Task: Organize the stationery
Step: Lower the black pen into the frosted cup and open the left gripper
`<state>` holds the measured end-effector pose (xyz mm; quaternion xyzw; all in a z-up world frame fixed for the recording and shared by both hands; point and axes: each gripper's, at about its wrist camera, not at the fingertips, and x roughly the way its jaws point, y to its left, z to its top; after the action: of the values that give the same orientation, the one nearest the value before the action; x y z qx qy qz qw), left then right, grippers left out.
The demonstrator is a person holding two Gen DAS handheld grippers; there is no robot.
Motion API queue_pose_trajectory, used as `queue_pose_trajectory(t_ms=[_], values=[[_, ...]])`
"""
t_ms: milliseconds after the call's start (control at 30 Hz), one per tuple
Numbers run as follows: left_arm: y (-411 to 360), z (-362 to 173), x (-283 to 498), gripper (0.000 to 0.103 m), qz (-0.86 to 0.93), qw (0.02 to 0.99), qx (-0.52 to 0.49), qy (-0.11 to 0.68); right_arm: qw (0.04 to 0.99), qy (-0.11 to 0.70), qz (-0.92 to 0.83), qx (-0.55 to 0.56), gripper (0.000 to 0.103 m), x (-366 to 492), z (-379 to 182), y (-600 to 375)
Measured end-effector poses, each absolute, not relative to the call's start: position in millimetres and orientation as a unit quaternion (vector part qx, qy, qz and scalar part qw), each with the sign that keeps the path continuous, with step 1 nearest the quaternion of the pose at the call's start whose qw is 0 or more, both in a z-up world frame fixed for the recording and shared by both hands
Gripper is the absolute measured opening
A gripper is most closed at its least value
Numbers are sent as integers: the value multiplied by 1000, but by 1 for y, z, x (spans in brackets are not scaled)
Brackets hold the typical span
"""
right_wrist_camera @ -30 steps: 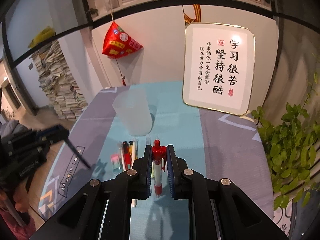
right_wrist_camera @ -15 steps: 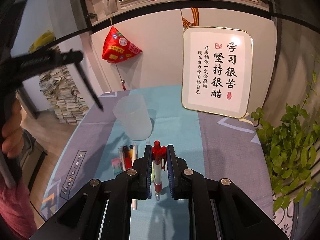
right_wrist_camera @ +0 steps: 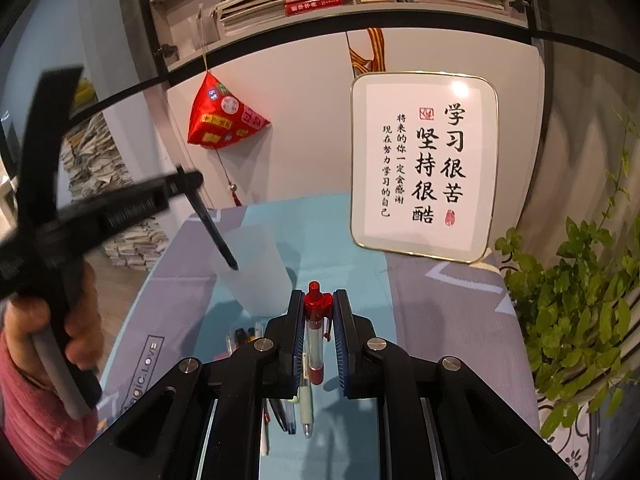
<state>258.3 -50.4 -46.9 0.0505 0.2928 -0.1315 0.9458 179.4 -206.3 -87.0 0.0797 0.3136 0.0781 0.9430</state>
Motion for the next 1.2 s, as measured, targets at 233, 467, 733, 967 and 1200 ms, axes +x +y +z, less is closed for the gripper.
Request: queue_pose_trajectory(t_ms=[233, 467, 733, 967, 1200], values=[[-48, -61, 259, 14, -129, 941, 52, 310, 942, 316, 76, 83, 15, 179, -87, -208], [-48, -73, 263, 14, -128, 935, 52, 326, 942, 315, 77, 82, 15, 177, -86, -207], [-43, -86, 270, 14, -126, 929, 41, 345, 943, 313, 80, 82, 15, 172, -84, -205], [-40, -83, 260, 25, -119, 932, 48, 338, 943, 312, 82, 82, 15, 170, -81, -202], [-20, -75, 236, 45, -103, 945, 43, 309, 944, 309, 85, 76, 15, 170, -75, -195]])
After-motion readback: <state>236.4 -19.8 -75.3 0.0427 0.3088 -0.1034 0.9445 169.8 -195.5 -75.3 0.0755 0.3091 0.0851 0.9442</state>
